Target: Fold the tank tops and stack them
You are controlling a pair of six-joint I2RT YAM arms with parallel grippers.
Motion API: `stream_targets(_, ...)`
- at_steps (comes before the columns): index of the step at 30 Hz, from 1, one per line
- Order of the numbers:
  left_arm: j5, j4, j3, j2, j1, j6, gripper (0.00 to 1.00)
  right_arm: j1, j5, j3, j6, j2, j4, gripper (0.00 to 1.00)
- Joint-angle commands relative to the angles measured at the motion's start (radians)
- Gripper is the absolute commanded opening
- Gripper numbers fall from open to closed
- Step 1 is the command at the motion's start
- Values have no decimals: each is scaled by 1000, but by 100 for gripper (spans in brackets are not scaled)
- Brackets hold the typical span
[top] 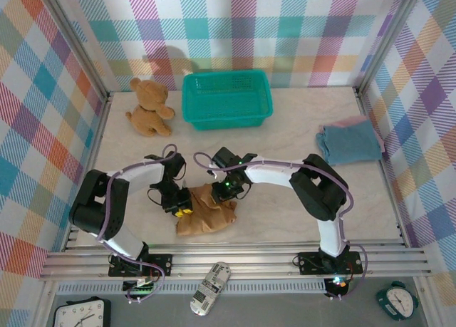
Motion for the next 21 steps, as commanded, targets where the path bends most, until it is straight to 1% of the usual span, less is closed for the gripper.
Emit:
stream_targets(1, -18, 45, 48, 45, -21, 11, 5, -74, -83, -77, 74, -69, 36, 5)
stream_targets(3, 6, 43, 111, 53, -39, 1, 0, -147, -141, -135, 127, -137, 89, 2)
stream_targets(7, 51, 54, 275, 106, -105, -25, 0, -308, -279, -217, 203, -235, 168, 0)
stream_targets(11, 105, 102, 482, 218, -192, -61, 0, -472, -377, -237, 217, -318, 167, 0)
stream_targets(13, 110, 98, 627, 293, -240, -66, 0, -577, -398, -235, 206, -370, 141, 0)
stream_targets(14, 112, 100, 683, 327, -256, -68, 0, -622, -404, -223, 185, -390, 108, 0)
stream_targets(15, 116, 105, 762, 364, -274, -73, 0, -667, -389, -192, 133, -408, 35, 0)
stream_targets(18, 143, 133, 968, 494, -323, -98, 0, -769, -309, -77, -26, -434, -158, 0)
stream_targets(21, 153, 134, 1191, 631, -369, -114, 0, -885, -258, -5, -120, -447, -253, 0)
